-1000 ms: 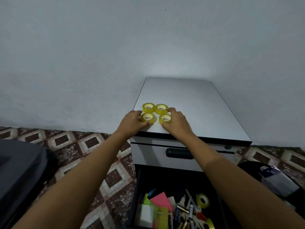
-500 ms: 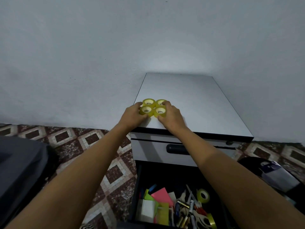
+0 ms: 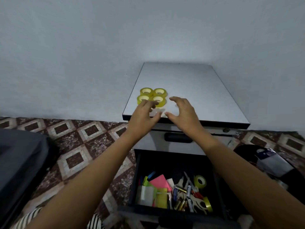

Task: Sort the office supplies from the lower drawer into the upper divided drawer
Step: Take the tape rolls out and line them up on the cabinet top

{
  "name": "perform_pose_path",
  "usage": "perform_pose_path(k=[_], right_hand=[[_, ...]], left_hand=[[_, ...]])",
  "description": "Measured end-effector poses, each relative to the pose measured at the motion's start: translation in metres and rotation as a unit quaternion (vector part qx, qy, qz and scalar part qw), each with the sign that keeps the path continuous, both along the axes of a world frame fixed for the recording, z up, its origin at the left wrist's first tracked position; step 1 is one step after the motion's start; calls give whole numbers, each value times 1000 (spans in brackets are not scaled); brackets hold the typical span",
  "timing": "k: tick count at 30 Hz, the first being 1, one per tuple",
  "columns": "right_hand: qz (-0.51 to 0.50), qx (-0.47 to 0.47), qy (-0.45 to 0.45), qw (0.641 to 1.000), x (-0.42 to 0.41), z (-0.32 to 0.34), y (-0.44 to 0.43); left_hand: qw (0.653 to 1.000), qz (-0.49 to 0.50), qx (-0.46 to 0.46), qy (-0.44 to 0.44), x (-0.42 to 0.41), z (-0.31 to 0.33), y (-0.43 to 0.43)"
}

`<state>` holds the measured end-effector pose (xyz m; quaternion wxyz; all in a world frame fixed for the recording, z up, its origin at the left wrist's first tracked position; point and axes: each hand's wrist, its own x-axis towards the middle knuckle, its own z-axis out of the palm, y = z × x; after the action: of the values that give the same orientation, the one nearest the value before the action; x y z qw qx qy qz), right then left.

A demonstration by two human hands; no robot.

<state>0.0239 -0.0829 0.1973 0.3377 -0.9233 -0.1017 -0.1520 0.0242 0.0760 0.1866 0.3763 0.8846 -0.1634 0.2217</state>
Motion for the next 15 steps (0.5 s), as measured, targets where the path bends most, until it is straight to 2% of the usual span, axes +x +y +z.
perform_pose_path(k=[3,7,11,15], right_hand=[[3,-1,-38,999,-28,-17,-24],[4,-14,-79,997,-72,-57,-59],[-82,-24,88,992,-109,-112,-90],[-176,-32,259,949,-134,-161,-97]], left_hand=[[996,-88,22,-1,-25,-22,-22],[980,-173,59,78,-51,-67,-48],[963,-189,96,165,-59,-116,-76],[941,-195,131,244,-56,-160,-105]])
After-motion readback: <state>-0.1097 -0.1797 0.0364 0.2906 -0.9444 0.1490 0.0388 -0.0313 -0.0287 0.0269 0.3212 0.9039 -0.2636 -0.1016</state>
